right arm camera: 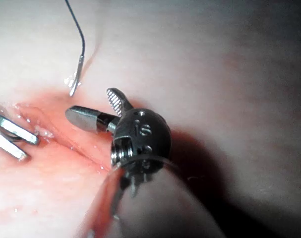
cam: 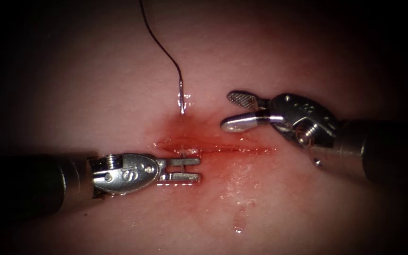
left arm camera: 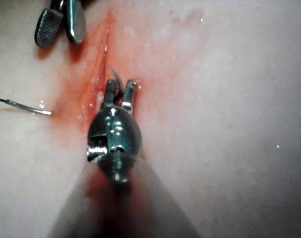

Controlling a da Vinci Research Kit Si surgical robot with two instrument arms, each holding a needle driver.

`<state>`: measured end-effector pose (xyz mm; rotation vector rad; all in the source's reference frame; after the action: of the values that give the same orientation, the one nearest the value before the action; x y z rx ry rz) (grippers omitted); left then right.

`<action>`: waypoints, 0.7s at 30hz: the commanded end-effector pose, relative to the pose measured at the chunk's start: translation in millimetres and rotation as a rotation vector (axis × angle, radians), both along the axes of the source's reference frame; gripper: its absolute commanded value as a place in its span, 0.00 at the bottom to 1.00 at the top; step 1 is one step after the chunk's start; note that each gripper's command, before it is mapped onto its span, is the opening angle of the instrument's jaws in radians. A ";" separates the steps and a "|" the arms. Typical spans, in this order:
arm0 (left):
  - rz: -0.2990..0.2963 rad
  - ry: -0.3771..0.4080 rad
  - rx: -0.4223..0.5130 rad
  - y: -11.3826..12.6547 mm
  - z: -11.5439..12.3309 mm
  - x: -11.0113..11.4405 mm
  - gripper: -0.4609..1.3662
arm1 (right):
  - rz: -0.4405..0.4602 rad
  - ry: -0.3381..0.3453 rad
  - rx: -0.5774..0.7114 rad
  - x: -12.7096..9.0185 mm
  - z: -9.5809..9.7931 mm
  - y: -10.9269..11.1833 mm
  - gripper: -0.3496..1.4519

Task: Wound Closure
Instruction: With the left needle driver pull the needle through the tissue

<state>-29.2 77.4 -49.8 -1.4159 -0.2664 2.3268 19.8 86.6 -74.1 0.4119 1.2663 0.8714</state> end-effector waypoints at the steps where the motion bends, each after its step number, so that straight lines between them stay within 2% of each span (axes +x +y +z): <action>1: 0.008 -0.016 0.021 -0.1 -0.1 0.0 0.06 | -0.002 0.004 0.005 0.1 0.1 -0.1 0.83; 9: -0.025 -0.060 0.148 -0.1 -0.3 0.0 0.06 | -0.005 0.008 0.008 0.0 0.2 -0.2 0.83; 12: -0.039 -0.117 0.263 -0.1 -0.9 0.2 0.06 | -0.006 0.009 0.007 -0.1 0.2 -0.3 0.83; 19: -0.050 -0.166 0.370 0.2 -2.4 0.6 0.06 | -0.003 0.010 0.019 0.0 0.3 -0.7 0.82; 21: -0.074 -0.179 0.452 0.2 -2.9 0.7 0.06 | -0.001 0.011 0.024 0.1 0.4 -0.8 0.82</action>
<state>-28.3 77.5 -52.6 -1.3628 -0.7054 1.9255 19.8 85.8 -73.7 0.4323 1.2647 0.8861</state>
